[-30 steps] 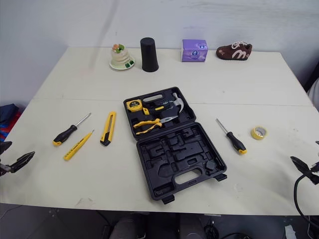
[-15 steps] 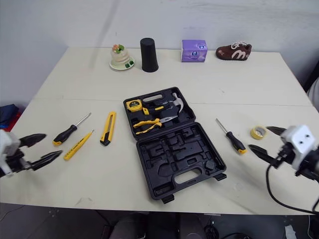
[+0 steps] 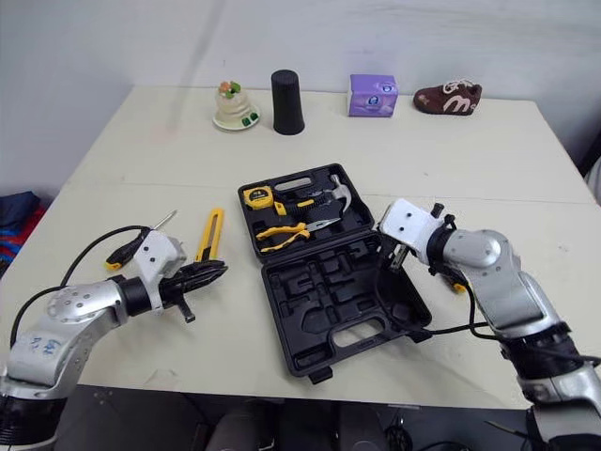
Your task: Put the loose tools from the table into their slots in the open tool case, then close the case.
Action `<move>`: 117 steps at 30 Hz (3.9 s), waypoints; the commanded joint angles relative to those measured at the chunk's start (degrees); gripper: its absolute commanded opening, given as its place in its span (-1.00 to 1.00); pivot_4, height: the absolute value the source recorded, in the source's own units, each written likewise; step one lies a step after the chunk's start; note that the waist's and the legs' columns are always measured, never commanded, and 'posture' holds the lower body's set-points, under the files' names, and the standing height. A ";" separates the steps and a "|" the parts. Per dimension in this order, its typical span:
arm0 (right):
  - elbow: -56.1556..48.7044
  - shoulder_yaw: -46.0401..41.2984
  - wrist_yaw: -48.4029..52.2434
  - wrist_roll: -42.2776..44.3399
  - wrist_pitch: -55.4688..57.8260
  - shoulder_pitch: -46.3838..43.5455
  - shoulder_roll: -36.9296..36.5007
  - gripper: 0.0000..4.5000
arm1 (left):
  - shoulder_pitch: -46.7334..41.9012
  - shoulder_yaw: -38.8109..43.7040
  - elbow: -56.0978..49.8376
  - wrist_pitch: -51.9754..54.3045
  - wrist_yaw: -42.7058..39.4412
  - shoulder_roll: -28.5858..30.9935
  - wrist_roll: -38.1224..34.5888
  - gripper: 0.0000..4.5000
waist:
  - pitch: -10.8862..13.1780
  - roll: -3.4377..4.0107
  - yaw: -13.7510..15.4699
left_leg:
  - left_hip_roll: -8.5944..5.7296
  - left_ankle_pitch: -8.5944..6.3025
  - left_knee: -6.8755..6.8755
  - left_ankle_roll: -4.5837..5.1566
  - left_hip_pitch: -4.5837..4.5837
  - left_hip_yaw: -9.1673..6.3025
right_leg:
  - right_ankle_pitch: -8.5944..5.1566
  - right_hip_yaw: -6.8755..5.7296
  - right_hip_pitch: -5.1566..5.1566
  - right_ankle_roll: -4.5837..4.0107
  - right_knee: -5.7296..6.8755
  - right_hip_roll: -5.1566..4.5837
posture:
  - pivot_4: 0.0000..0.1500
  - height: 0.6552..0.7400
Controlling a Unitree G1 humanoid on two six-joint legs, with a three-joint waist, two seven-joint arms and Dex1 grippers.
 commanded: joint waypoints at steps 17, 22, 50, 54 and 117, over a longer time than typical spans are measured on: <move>27.35 1.90 6.23 -4.92 -15.33 -10.09 5.31 -1.00 | -7.31 -9.57 0.83 4.42 4.71 -6.70 5.94 -0.99 | 0.00 0.00 -0.03 | 0.13 0.02 0.20 -0.03 -0.04 0.02 | 0.00 0.02 0.01 0.00 0.06 0.14 | 1.00 1.00; 31.61 1.07 4.81 -4.65 -21.14 -10.28 7.88 -1.00 | -8.98 -10.75 3.00 4.00 5.15 -8.19 7.07 -0.99 | 0.00 0.00 -0.18 | 0.18 0.02 0.27 -0.04 0.00 0.08 | 0.00 0.10 0.04 0.00 0.10 0.20 | 1.00 1.00; 2.48 -9.91 21.06 6.82 -20.26 13.54 -0.79 -1.00 | -17.67 -17.46 16.87 -13.11 -9.43 -12.69 14.48 -0.99 | 0.00 0.00 0.61 | 0.45 -0.20 0.44 -0.15 0.12 0.36 | 0.00 0.50 0.05 -0.01 0.06 0.62 | 1.00 1.00; 2.14 -11.16 19.60 5.33 -20.03 15.85 -1.63 -1.00 | -16.99 -17.63 17.26 -13.65 -9.94 -13.01 15.50 -0.99 | 0.00 0.00 0.61 | 0.46 -0.26 0.51 -0.13 0.12 0.36 | 0.00 0.51 0.07 -0.01 0.06 0.63 | 1.00 1.00; -4.03 -52.20 19.77 44.25 -22.33 43.76 3.34 0.98 | -6.02 20.16 57.27 -29.18 -22.82 22.31 6.91 1.00 | -0.11 -0.06 -0.98 | 0.91 -0.83 -0.06 -0.07 0.59 0.93 | -0.21 0.79 -0.08 -0.44 0.08 0.79 | 1.00 1.00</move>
